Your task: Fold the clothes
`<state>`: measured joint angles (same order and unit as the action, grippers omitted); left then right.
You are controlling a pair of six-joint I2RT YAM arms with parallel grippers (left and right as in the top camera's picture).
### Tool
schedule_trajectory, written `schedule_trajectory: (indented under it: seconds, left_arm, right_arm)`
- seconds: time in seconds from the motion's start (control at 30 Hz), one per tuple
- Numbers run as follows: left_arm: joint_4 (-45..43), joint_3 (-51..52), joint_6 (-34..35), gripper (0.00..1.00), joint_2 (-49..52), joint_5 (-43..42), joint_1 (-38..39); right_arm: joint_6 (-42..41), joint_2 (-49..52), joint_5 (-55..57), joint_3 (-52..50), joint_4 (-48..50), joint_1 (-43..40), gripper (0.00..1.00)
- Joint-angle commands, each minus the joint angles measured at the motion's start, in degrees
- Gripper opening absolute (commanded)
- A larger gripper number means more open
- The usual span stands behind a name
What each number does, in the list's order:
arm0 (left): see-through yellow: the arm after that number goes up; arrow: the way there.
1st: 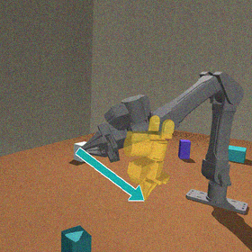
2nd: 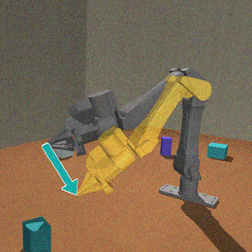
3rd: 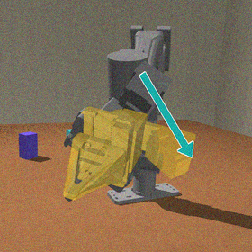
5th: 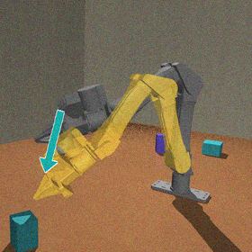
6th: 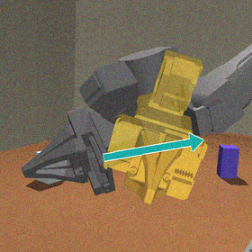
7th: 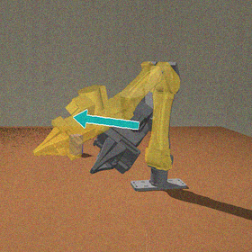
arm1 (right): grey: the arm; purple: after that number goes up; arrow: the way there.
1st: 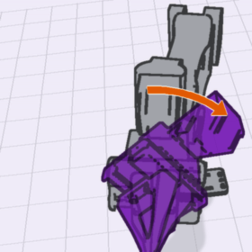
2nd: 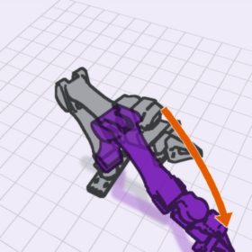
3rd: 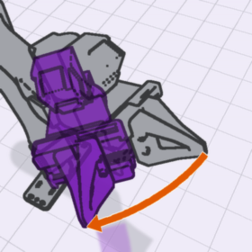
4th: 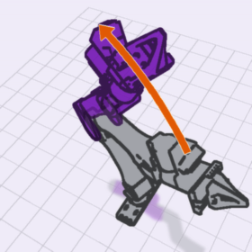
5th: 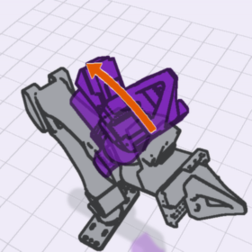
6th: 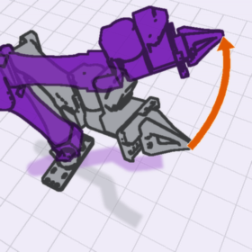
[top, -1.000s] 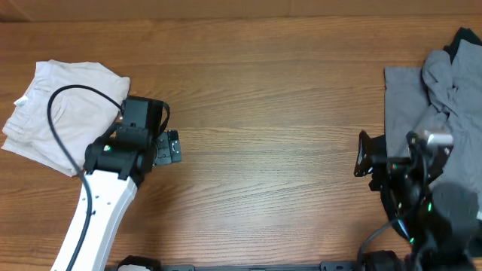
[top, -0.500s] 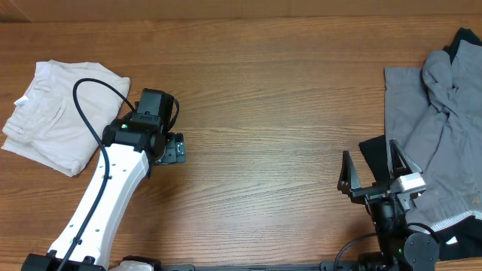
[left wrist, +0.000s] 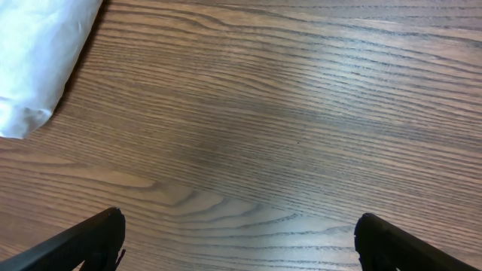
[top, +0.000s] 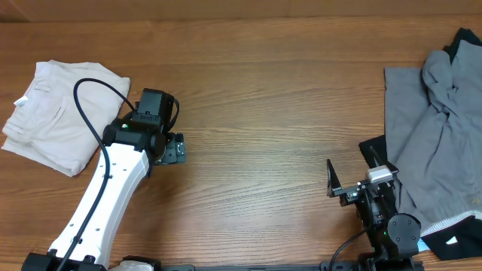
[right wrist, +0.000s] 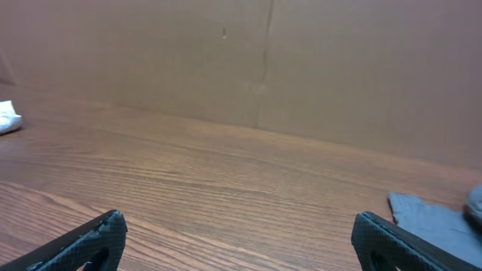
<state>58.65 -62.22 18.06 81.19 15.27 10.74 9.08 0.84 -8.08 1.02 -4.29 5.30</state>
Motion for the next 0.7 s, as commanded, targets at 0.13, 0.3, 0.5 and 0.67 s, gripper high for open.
schedule_trajectory:
  seconds: [0.13,0.3,0.5,0.67]
  left_arm:
    - [-0.09,0.26,0.15,1.0,0.46,0.74,-0.33]
    - [-0.09,0.26,0.17,1.0,0.48,0.74,-0.33]
    - [-0.09,0.26,0.15,1.0,0.48,0.74,-0.33]
    - [-0.09,0.26,0.17,1.0,0.48,0.74,-0.33]
  right_arm:
    - [0.15,-0.68,6.73,-0.55,-0.52,0.22,1.0]
    - [0.17,-0.68,6.73,-0.55,-0.52,0.22,1.0]
    - [0.15,-0.68,6.73,-0.55,-0.52,0.22,1.0]
    - [0.17,-0.68,6.73,-0.55,-0.52,0.22,1.0]
